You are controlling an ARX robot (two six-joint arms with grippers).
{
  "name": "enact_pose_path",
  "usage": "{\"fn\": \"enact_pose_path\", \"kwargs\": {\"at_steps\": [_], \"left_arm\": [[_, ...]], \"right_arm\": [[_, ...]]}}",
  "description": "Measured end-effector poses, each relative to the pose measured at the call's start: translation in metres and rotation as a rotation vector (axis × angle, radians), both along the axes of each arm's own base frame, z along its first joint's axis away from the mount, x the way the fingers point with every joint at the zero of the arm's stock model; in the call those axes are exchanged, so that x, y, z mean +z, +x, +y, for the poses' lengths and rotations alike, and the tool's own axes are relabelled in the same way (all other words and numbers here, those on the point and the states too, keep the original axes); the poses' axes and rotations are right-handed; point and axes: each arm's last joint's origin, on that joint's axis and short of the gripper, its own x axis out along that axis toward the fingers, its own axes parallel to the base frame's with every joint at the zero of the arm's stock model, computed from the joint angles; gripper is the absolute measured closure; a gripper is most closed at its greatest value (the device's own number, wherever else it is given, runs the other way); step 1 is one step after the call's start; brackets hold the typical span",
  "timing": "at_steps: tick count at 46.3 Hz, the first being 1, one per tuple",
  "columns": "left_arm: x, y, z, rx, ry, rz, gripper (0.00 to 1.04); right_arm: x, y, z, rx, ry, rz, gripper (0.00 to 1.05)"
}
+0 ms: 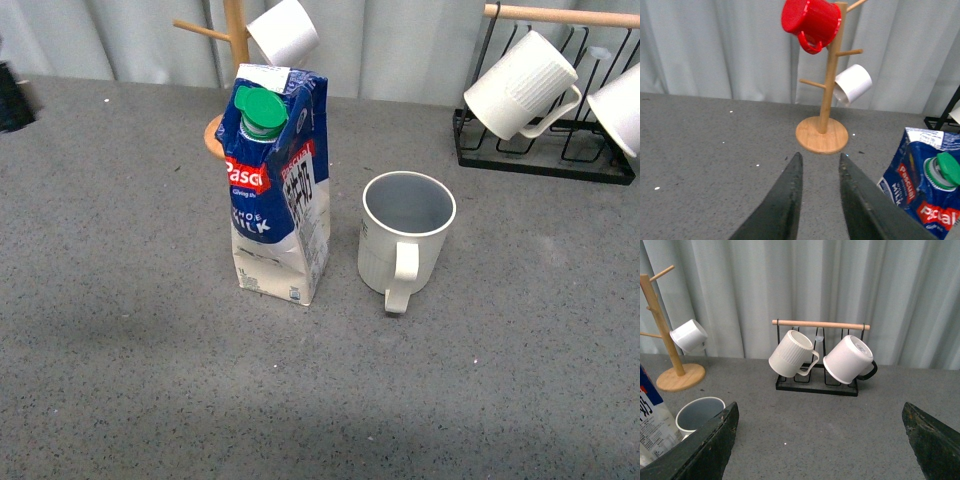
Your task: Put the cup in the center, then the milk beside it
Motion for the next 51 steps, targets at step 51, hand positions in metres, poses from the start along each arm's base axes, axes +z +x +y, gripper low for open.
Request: {"fn": "enact_pose_path", "kwargs": {"at_steps": [51], "left_arm": [[0.012,-0.076,0.056,0.003,0.003,-0.039,1.01]], "right_arm": [[0.0,0.0,0.0,0.0,0.0,0.0,0.09]]}}
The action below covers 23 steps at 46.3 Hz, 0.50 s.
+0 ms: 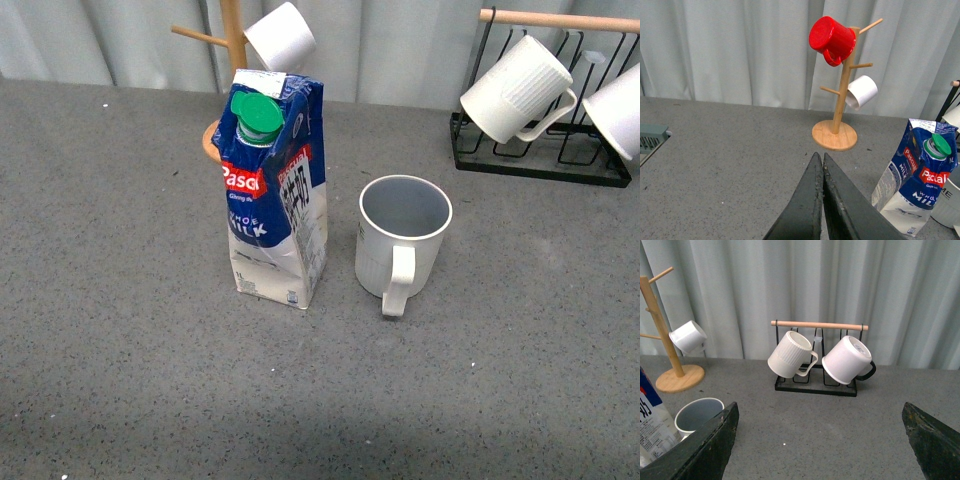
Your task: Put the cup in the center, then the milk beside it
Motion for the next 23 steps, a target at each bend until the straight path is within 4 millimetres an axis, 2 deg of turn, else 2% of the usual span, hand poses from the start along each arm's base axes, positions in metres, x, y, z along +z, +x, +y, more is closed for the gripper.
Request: {"fn": "enact_pose_path", "kwargs": {"at_steps": [23], "left_arm": [[0.001,-0.011,0.0,0.0,0.0,-0.005,1.01]], "right_arm": [[0.0,0.0,0.0,0.0,0.0,0.0,0.09]]}}
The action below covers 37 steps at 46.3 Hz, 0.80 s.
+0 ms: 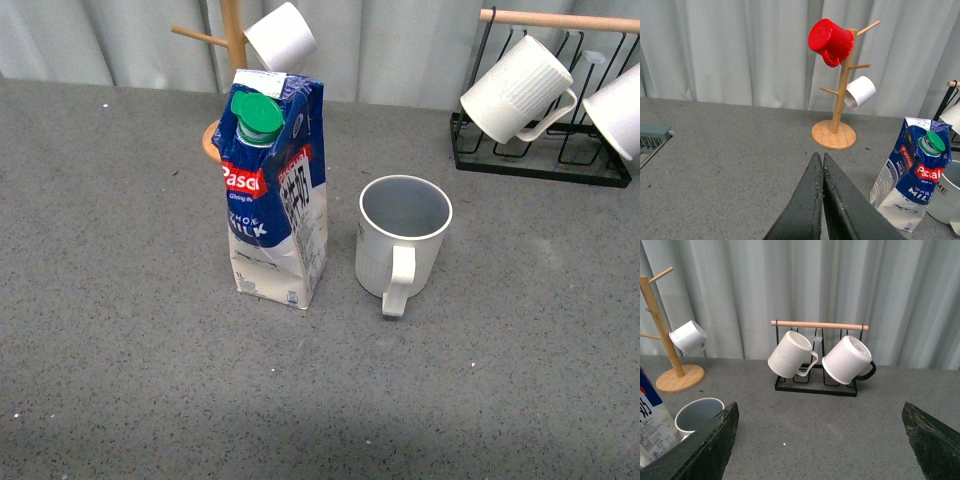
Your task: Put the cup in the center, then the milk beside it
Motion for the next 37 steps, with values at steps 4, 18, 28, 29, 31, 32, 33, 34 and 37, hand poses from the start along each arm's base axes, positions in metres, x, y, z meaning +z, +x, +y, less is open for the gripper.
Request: {"fn": "enact_pose_path", "kwargs": {"at_steps": [4,18,28,29,31,32,33,34,37], "left_arm": [[0.0,-0.002,0.0,0.0,0.0,0.0,1.01],[0.0,-0.006,0.0,0.0,0.0,0.0,1.01],[-0.004,-0.018,0.0,0.0,0.0,0.01,1.01],[-0.003,-0.018,0.0,0.0,0.0,0.006,1.01],[-0.003,-0.018,0.0,0.0,0.0,0.006,1.01],[-0.004,-0.018,0.0,0.0,0.0,0.007,1.01],[-0.004,-0.018,0.0,0.0,0.0,0.007,0.99],[-0.004,-0.018,0.0,0.0,0.0,0.007,0.96],[-0.004,-0.018,0.0,0.0,0.0,0.007,0.85]], "right_arm": [[0.0,0.0,0.0,0.0,0.0,0.0,0.09],[0.0,0.0,0.0,0.0,0.0,0.0,0.09],[0.0,0.0,0.0,0.0,0.0,0.0,0.09],[0.0,0.0,0.0,0.0,0.0,0.0,0.09],[0.0,0.0,0.0,0.0,0.0,0.0,0.09],[0.0,0.0,0.0,0.0,0.0,0.0,0.09],[0.0,0.0,0.0,0.0,0.0,0.0,0.09],[0.0,0.0,0.0,0.0,0.0,0.0,0.09],[0.0,0.0,0.0,0.0,0.0,0.0,0.09]]}}
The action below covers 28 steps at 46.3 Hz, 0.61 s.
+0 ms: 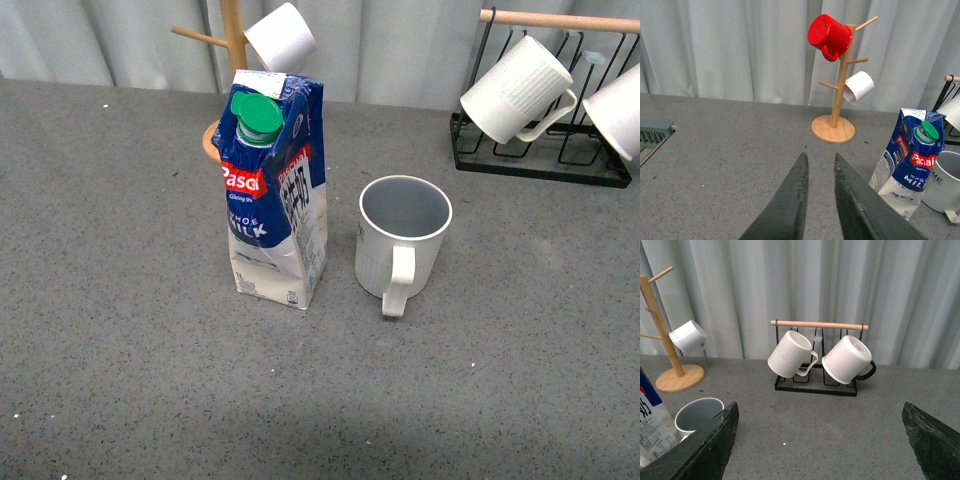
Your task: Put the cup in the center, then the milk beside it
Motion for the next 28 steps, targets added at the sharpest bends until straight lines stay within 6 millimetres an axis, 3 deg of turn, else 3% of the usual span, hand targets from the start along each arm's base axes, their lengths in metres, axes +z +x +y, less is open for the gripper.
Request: {"fn": "enact_pose_path", "kwargs": {"at_steps": [6,19,28], "left_arm": [[0.0001,-0.0001,0.0,0.0,0.0,-0.001,0.65],[0.0,0.0,0.0,0.0,0.001,0.0,0.05],[0.0,0.0,0.0,0.0,0.003,0.0,0.07]], "right_arm": [[0.0,0.0,0.0,0.0,0.0,0.0,0.09],[0.0,0.0,0.0,0.0,0.0,0.0,0.09],[0.0,0.0,0.0,0.0,0.0,0.0,0.09]]}}
